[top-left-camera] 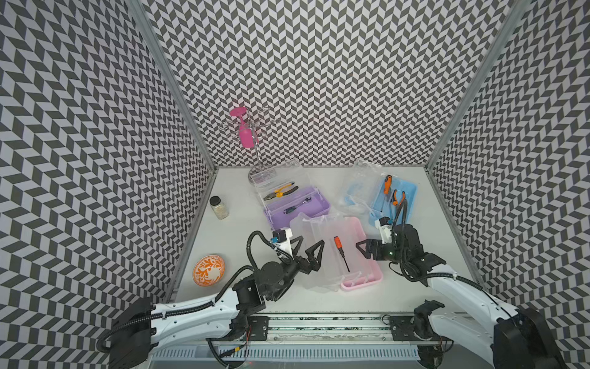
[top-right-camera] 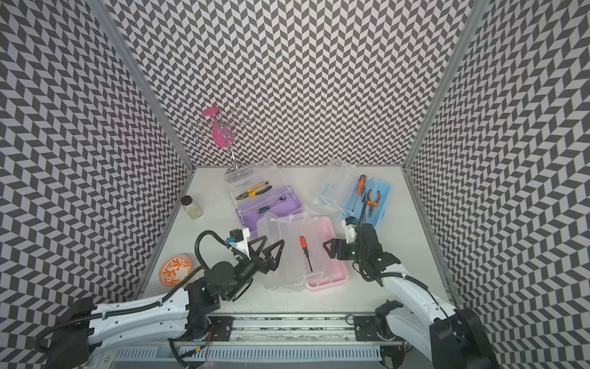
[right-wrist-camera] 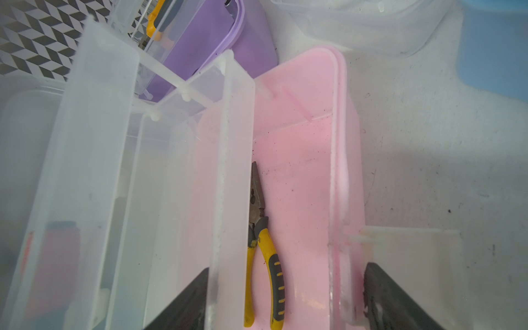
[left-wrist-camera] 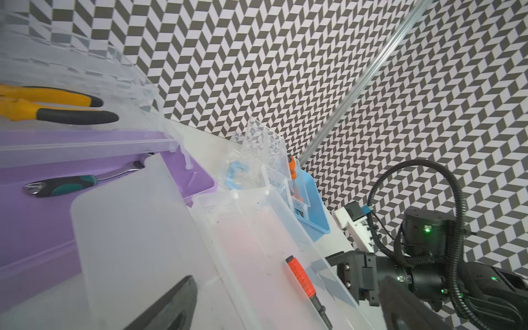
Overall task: Close toolboxes
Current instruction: Close the toolbox lid.
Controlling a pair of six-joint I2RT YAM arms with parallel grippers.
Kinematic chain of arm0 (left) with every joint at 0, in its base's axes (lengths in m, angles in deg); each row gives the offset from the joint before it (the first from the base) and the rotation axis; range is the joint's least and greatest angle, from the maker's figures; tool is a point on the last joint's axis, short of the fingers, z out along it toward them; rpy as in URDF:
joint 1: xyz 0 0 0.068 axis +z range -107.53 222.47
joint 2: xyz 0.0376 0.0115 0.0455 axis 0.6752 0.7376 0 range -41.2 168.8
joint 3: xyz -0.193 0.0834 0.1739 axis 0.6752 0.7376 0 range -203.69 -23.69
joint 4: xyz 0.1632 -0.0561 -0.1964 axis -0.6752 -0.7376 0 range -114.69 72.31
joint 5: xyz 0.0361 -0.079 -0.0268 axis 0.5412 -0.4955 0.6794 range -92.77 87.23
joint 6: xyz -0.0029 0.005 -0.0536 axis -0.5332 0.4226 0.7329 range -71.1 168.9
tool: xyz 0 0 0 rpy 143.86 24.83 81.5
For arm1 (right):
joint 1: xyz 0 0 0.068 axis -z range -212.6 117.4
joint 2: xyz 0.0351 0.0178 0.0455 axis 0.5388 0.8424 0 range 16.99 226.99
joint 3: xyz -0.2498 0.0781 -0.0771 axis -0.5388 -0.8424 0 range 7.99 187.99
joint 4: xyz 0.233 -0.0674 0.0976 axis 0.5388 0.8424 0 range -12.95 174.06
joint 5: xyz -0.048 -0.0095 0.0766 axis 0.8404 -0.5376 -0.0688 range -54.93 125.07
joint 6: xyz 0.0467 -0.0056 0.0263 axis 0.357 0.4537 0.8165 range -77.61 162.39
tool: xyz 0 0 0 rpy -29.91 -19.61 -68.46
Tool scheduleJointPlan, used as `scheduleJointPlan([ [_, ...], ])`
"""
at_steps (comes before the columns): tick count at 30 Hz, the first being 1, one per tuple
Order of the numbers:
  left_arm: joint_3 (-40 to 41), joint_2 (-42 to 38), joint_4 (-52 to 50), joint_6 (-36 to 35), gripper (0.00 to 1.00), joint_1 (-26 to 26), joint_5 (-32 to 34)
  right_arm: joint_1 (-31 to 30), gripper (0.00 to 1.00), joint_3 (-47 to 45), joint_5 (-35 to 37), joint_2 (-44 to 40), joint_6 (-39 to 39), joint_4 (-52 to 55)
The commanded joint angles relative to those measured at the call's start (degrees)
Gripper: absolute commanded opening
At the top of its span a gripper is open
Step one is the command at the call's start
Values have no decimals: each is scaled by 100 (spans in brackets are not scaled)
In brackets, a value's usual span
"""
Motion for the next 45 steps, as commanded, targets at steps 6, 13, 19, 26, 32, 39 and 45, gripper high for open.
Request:
scheduleJointPlan([
  [6, -695, 562, 248, -646, 99, -86, -548, -174, 80, 45, -338, 26, 79, -110],
  [13, -1267, 1236, 219, -1019, 100, -100, -830, -177, 82, 123, 100, -158, 101, 79],
  [19, -1712, 1720, 120, -1300, 100, -108, -917, -183, 81, 106, 116, -55, 109, 35],
  [26, -1724, 962, -565, -1342, 100, -110, -310, -183, 80, 62, 114, -62, 69, 62],
  [32, -1002, -315, -1333, -667, 99, -105, 517, -182, 79, 66, 81, 14, 58, 22],
  [39, -816, -1325, -3354, 991, 100, 9, 594, -183, 78, 136, -9, 214, 39, -13],
  [45, -1097, -1260, -4490, 1556, 100, 715, -709, -183, 78, 229, -17, 309, 2, 10],
])
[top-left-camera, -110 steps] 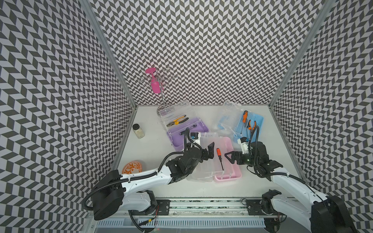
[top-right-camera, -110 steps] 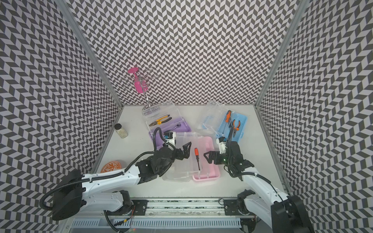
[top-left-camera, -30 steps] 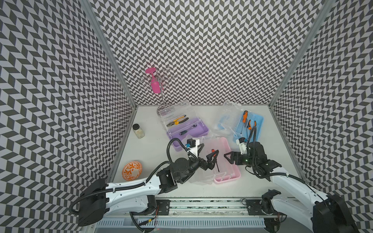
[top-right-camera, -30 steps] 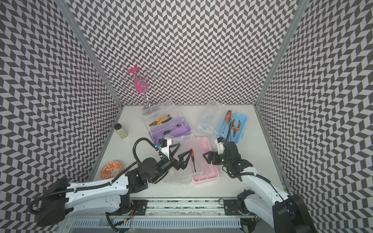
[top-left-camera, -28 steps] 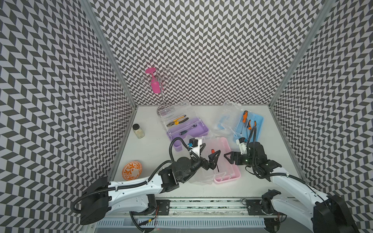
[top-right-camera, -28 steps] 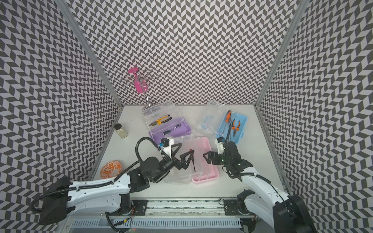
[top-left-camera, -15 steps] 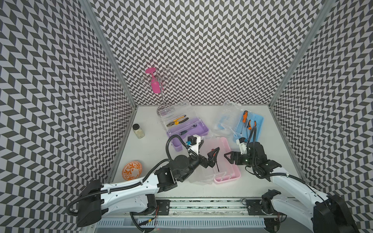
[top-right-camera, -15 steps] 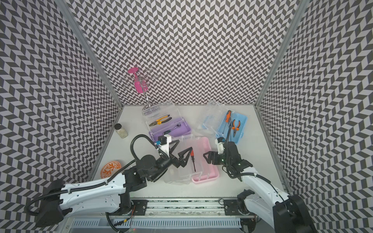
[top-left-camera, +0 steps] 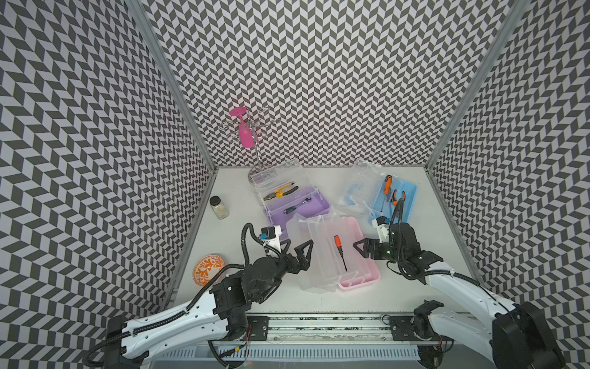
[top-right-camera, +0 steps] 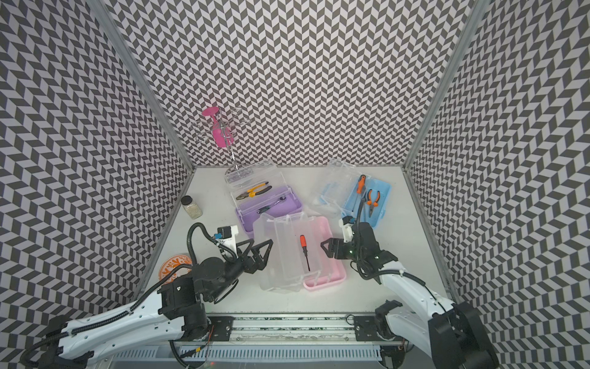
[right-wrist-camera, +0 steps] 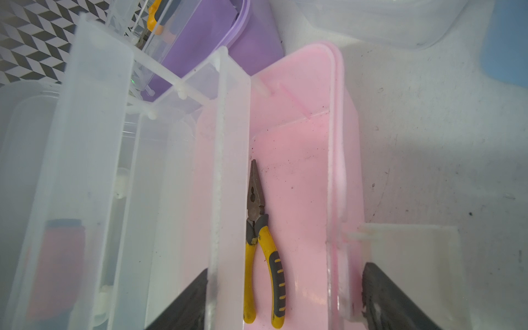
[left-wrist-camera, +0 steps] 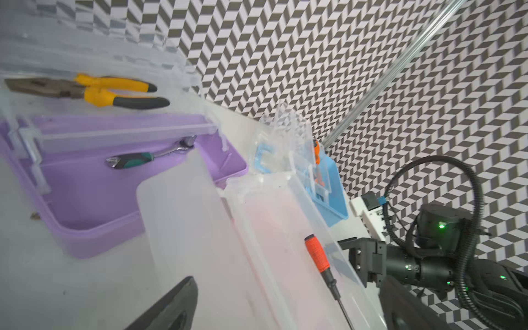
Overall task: Close toolboxes
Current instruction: Close the toolbox lid.
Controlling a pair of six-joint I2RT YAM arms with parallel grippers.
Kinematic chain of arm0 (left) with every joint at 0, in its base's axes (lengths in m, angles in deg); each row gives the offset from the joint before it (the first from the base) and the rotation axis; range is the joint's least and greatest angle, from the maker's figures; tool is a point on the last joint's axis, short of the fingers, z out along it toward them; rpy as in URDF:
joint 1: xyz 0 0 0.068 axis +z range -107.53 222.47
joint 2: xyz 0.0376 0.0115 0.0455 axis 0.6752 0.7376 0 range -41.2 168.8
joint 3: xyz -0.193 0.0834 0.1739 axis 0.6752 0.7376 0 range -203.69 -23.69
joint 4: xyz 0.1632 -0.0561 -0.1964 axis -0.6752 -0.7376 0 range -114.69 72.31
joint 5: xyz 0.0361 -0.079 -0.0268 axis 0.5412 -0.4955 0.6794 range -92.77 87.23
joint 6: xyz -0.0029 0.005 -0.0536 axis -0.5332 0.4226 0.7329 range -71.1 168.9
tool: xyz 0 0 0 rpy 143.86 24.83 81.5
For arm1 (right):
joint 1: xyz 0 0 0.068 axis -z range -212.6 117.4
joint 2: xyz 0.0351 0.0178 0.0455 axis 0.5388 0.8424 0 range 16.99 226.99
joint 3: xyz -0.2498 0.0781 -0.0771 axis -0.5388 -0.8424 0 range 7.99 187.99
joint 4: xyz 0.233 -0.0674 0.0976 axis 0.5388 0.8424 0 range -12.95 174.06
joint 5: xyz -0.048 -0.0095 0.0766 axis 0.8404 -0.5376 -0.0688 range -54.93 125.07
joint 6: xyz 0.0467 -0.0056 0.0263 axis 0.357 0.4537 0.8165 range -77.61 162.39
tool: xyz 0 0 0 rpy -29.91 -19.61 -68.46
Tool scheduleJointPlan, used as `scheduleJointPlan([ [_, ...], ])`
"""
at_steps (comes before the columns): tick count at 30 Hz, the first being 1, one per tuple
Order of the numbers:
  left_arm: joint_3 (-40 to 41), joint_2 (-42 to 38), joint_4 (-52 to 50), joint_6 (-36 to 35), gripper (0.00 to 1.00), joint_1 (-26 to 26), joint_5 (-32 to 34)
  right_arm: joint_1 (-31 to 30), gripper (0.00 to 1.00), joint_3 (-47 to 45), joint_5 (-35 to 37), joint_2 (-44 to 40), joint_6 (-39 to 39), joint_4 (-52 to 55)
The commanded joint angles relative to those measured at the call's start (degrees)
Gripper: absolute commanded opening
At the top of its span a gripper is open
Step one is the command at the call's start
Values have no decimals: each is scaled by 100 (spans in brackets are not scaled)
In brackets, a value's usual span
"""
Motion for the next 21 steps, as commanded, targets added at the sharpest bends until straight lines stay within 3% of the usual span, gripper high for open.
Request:
scheduleJointPlan([
  [1, -237, 61, -941, 582, 100, 574, -1027, -33, 77, 85, -58, 113, -49, 5],
  [8, 47, 90, -592, 512, 99, 1428, -2230, -28, 77, 77, -110, 99, -32, -22],
  [12, 211, 280, 187, 462, 100, 1431, -2676, -28, 77, 59, -154, 68, -44, -39],
  [21, -197, 1079, 813, 104, 100, 1396, -2823, -27, 77, -11, -217, -10, -14, -92],
])
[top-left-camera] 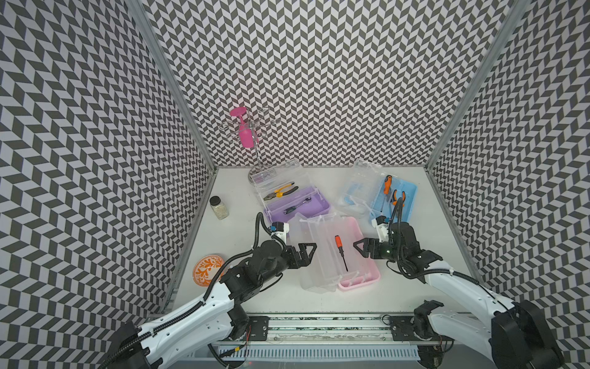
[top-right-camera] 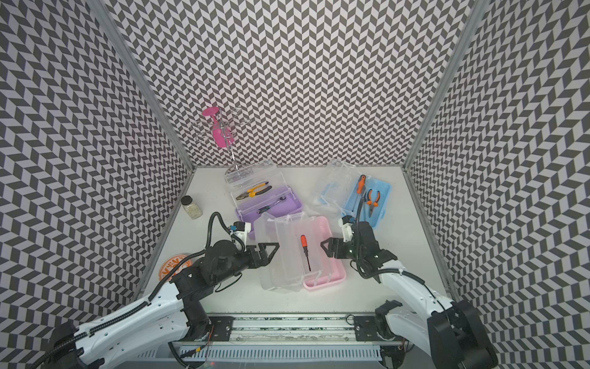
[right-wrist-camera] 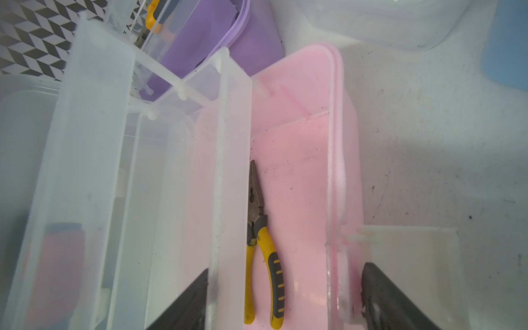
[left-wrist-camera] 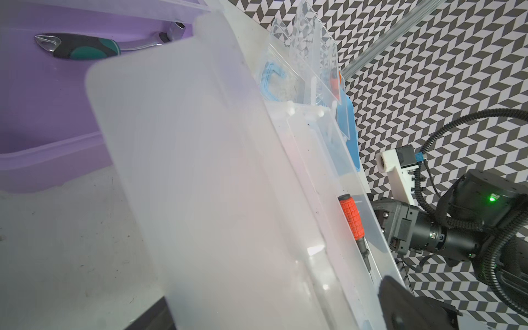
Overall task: Close toolboxes
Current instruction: Close the toolbox lid.
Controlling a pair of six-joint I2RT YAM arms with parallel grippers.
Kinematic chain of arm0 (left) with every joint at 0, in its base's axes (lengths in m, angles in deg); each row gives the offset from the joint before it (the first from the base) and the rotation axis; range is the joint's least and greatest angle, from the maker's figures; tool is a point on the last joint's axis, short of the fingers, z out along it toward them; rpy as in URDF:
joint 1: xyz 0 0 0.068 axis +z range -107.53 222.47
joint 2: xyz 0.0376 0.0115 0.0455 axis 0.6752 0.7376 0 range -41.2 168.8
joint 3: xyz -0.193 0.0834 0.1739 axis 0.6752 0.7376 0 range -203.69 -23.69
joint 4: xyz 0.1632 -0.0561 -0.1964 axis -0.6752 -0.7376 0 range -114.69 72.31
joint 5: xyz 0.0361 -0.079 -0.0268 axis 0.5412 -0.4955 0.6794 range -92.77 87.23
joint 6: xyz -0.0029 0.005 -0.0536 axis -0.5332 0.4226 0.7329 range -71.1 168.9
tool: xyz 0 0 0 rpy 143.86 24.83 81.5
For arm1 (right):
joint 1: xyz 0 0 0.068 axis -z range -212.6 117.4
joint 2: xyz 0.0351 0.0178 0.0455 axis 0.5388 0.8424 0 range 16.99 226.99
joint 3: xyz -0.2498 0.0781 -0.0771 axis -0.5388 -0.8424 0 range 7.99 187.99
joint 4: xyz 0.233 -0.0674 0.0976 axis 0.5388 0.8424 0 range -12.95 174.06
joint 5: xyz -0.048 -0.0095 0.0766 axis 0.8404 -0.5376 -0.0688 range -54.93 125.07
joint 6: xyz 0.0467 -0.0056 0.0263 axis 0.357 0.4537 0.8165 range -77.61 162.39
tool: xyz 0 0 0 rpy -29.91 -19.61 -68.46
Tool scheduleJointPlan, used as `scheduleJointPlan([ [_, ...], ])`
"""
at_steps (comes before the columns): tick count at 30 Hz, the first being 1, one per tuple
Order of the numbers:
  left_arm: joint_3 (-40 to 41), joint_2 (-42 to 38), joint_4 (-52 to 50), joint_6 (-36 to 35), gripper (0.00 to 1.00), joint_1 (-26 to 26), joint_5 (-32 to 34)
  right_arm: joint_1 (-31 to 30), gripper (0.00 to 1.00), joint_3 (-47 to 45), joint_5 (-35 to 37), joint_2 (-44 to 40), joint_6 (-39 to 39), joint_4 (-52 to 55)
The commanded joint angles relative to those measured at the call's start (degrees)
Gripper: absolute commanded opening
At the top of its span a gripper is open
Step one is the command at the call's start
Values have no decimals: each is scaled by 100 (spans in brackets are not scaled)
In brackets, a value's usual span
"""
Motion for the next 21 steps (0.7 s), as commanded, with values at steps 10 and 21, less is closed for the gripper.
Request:
scheduleJointPlan([
  [10, -1092, 699, 667, -721, 99, -109, -135, -36, 77, -101, -253, -119, -3, -116],
  [21, -1833, 1847, 826, -1134, 100, -271, -100, -37, 79, -128, -67, -214, 49, -35],
])
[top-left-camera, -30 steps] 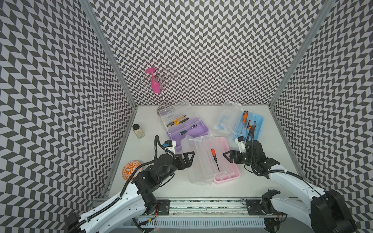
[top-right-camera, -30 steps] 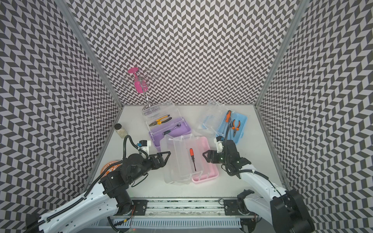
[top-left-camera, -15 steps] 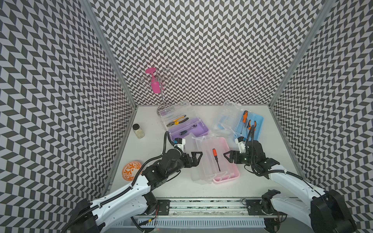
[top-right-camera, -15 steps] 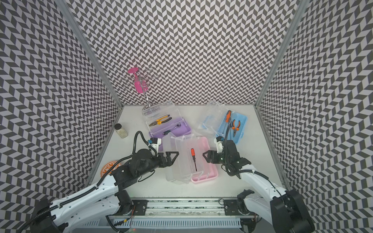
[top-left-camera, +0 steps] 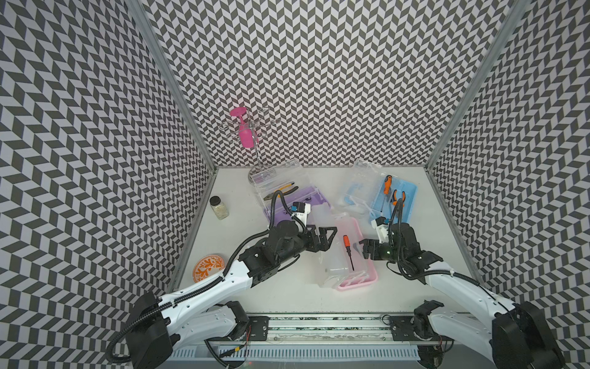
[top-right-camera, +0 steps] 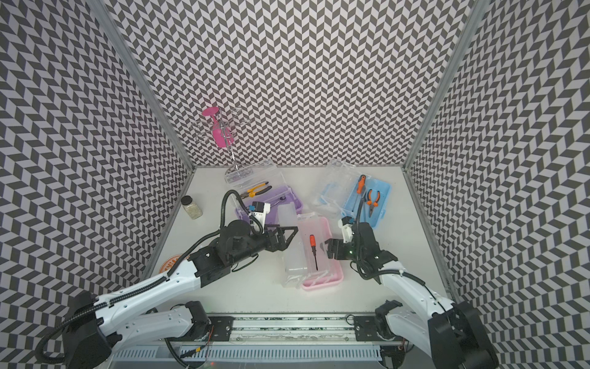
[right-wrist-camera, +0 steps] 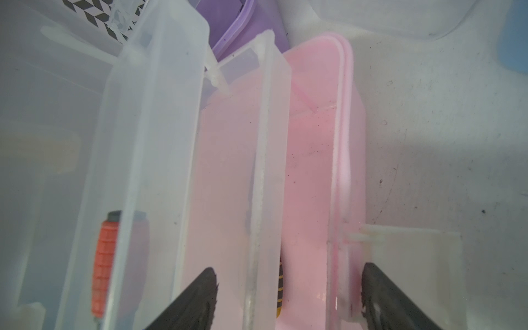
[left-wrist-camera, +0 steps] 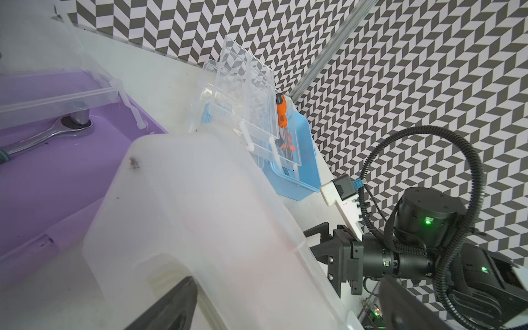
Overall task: Close toolboxes
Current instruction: Close the toolbox lid.
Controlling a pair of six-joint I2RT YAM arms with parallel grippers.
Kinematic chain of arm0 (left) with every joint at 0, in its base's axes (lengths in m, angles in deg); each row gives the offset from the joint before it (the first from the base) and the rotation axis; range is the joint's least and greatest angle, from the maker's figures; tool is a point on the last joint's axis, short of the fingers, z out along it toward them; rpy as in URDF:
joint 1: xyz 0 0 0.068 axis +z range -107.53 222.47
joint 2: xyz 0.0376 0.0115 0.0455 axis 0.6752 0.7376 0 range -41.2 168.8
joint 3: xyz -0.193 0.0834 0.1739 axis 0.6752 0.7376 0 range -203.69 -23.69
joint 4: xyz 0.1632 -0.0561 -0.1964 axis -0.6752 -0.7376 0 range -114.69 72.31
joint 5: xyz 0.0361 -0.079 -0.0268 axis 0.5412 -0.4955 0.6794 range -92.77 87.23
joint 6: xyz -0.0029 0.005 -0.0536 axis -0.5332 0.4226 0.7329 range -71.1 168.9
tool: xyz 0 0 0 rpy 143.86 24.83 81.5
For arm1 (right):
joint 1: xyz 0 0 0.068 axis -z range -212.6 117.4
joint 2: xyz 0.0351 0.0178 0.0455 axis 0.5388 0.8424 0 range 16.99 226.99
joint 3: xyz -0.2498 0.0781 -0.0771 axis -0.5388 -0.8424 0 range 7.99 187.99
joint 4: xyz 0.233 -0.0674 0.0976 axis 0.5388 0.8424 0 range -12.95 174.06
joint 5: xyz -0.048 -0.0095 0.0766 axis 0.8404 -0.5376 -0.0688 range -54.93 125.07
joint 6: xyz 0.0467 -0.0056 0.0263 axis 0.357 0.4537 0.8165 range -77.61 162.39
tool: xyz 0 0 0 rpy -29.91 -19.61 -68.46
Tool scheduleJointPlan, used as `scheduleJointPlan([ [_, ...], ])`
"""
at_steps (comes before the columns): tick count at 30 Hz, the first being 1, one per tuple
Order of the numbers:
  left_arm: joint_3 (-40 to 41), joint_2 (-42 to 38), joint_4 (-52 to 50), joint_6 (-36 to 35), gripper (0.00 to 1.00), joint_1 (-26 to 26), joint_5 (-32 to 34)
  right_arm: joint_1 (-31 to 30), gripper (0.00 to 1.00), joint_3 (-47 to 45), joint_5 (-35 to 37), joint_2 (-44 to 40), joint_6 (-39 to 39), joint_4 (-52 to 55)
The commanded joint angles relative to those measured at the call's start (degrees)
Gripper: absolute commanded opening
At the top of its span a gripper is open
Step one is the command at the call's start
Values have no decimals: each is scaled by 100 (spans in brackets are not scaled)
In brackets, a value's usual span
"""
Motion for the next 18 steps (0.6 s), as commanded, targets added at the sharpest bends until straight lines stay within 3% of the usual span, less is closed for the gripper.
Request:
scheduleJointPlan([
  [1, -276, 268, 184, -219, 100, -52, -3, -39, 80, -56, 107, -154, 24, -31],
  [18, -980, 1197, -37, -626, 99, -125, 266, -39, 82, 19, 732, -431, 215, 87],
])
